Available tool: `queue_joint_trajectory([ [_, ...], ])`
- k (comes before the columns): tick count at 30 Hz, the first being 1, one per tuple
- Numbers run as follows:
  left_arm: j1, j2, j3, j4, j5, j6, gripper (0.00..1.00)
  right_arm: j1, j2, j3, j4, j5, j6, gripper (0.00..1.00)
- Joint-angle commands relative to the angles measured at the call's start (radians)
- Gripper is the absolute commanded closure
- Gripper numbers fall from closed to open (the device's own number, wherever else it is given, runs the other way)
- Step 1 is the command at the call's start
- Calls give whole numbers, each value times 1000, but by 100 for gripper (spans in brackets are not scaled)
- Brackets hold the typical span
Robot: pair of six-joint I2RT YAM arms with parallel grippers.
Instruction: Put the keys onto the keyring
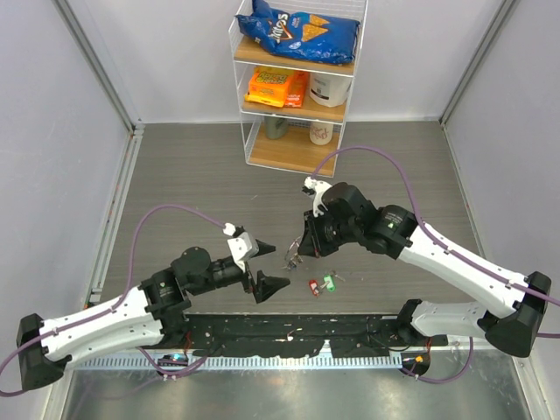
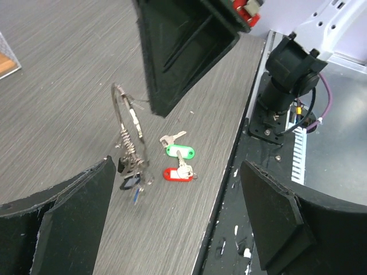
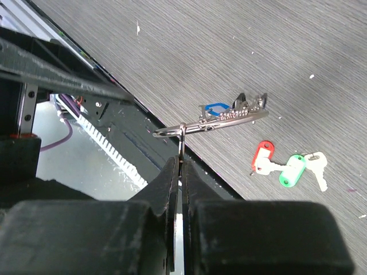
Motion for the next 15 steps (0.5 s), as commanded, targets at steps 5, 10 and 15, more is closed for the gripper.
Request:
queue_joint_trajectory([
  [5, -86, 93, 96, 83, -117, 83, 2, 25, -17, 94, -4, 17, 54, 94],
  [10, -124, 153, 111, 110, -214, 137, 2, 53, -9, 109, -7, -7, 62, 94],
  [15, -153, 176, 108, 155, -277, 169, 2, 86, -14, 135, -27, -10, 60, 94],
])
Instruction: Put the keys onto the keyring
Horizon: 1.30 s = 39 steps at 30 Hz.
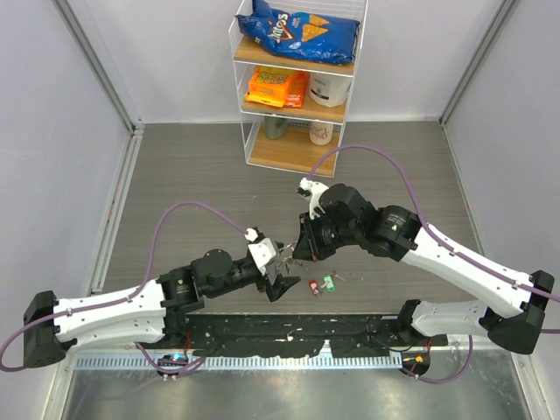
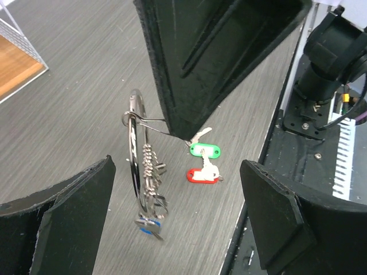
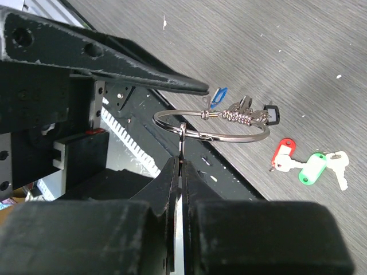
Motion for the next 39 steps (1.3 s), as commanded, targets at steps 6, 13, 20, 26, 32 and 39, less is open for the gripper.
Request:
queue_joint_trajectory([
  [6, -40, -34, 7, 188, -103, 84, 2, 33, -20, 65, -17, -49, 6, 94],
  [13, -41, -19, -27, 271, -69, 115, 3, 39, -39, 63, 3, -106, 31, 94],
  [20, -53, 3, -39, 286, -25, 128, 4, 45, -56, 80, 8, -115, 57, 94],
  [26, -63, 6, -44, 288, -48, 141, 4, 50, -51, 124, -32, -109, 58, 94],
  [32, -64, 0, -53, 338, -103, 146, 8, 65, -56, 124, -32, -120, 74, 94],
  [39, -64, -15, -73, 391, -140, 152, 25, 74, -60, 127, -40, -118, 75, 94],
])
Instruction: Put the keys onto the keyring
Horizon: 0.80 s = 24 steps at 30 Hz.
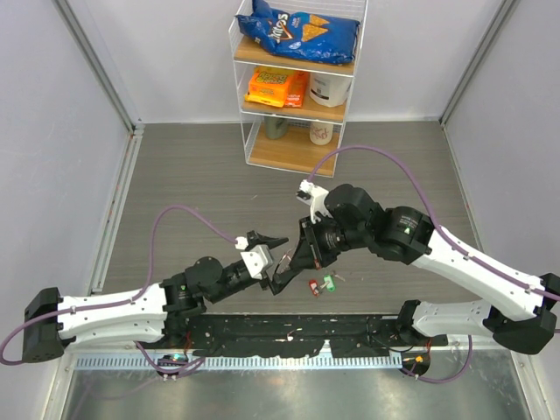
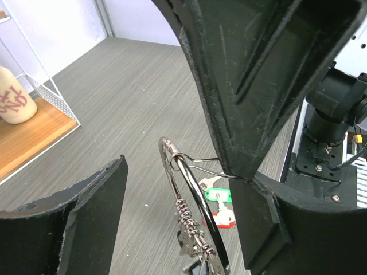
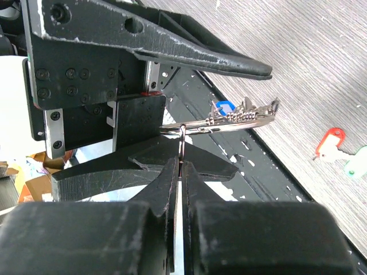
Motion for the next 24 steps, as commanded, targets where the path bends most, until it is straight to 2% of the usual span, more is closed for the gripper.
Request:
queue_joint_trajectory([
  [1, -5, -13, -2, 105, -39, 21, 28, 11, -32, 51, 22, -15, 17, 94],
  [7, -6, 2, -8, 123, -35, 22, 48, 22, -34, 51, 19, -31, 26, 94],
  [9, -6, -1, -5, 128, -36, 21, 62, 28, -35, 47, 15, -32, 26, 94],
  [10, -6, -1, -4, 131, -39, 22, 76, 29, -37, 44, 16, -32, 28, 94],
  [11, -6, -1, -5, 131, -39, 19, 83, 31, -38, 40, 16, -32, 28, 94],
  [13, -6, -5, -5, 126, -42, 19, 89, 31, -44, 37, 10, -34, 23, 94],
  [14, -6, -12, -10, 125, -46, 15, 98, 33, -52, 37, 8, -34, 22, 95],
  [23, -6, -88, -5, 39, -26, 4, 100, 33, -118, 39, -7, 1, 17, 94],
  [24, -6, -90, -2, 28, -19, 1, 100, 31, -120, 46, -4, 21, 19, 92],
])
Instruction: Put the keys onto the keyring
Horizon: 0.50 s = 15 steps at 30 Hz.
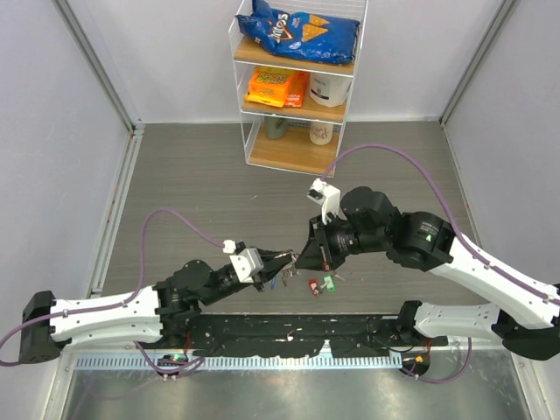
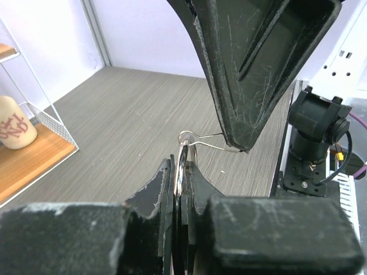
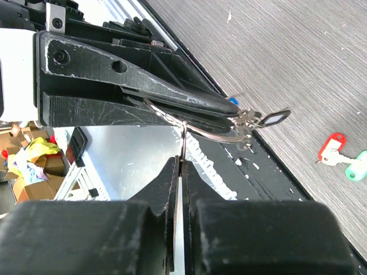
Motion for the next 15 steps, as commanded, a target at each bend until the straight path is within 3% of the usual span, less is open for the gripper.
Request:
queue_joint_trajectory([
  [1, 9, -26, 9, -13, -21, -19, 100, 8, -52, 39, -2, 8, 16, 90],
  [6, 9, -32, 2, -17, 12, -42, 100, 8, -61, 47, 30, 41, 31, 74],
  [11, 9, -45, 4, -34, 24, -49, 100, 8, -89, 31, 47, 57, 33, 75],
  [15, 9, -52, 7, -46, 38, -49, 100, 8, -101, 17, 33, 78, 17, 67],
])
